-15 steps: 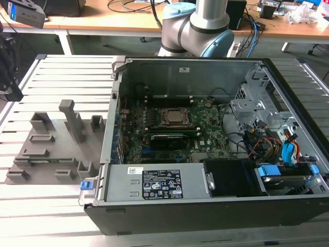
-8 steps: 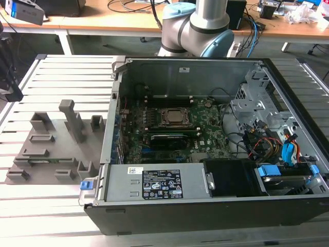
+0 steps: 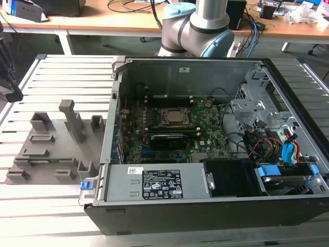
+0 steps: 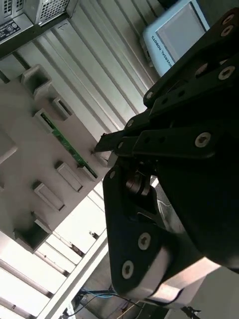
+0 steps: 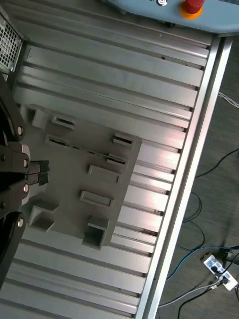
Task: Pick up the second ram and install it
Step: 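Pick up the second ram and move it above second insertion slot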
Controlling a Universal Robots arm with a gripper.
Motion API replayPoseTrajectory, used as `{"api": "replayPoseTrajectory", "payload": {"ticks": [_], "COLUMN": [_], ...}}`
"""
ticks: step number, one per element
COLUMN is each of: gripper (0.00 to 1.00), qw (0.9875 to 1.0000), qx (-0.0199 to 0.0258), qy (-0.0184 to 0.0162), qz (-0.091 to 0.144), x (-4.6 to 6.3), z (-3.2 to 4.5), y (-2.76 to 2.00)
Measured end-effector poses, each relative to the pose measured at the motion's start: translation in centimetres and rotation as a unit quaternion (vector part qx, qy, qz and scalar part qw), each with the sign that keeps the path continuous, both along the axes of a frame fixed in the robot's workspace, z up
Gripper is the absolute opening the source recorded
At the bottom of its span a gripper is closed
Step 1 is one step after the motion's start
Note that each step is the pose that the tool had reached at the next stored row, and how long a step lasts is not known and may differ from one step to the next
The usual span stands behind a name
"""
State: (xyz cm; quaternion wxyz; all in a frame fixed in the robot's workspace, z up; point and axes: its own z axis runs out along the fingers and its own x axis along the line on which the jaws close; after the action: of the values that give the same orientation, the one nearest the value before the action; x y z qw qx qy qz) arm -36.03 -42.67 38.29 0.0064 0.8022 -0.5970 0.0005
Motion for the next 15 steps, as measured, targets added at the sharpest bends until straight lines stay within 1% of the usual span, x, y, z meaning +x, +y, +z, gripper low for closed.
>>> {"api": "replayPoseTrajectory", "payload": {"ticks": [2, 4, 6, 7, 8, 9, 10, 11, 12, 13, 15], "gripper": [0.11, 0.11, 0.11, 0.11, 0.11, 0.11, 0.11, 0.11, 0.11, 0.11, 0.11], "qw": [0.9998, 0.999, 0.9973, 0.9972, 0.9975, 0.9985, 0.9995, 0.9999, 1.0, 0.9999, 0.9995], "qx": [0.0, 0.0, 0.0, 0.0, 0.0, -0.0001, 0.0, 0.0, 0.0, 0.0, 0.0], "qy": [0.0, 0.0, 0.0, 0.0, 0.0, 0.0001, 0.0, 0.0001, 0.0, 0.0, 0.0], "qz": [0.022, 0.045, 0.074, 0.075, 0.071, 0.055, 0.032, 0.015, -0.002, -0.017, -0.032], "x": [0.0, 0.0, 0.0, 0.0, 0.0, 0.0, -0.01, 0.0, 0.0, 0.0, 0.0], "z": [0.0, 0.0, 0.0, 0.0, 0.0, 0.0, -0.03, -0.04, -0.05, -0.05, -0.06], "y": [0.0, 0.0, 0.0, 0.0, 0.0, 0.0, 0.01, 0.0, 0.0, 0.0, 0.0]}}
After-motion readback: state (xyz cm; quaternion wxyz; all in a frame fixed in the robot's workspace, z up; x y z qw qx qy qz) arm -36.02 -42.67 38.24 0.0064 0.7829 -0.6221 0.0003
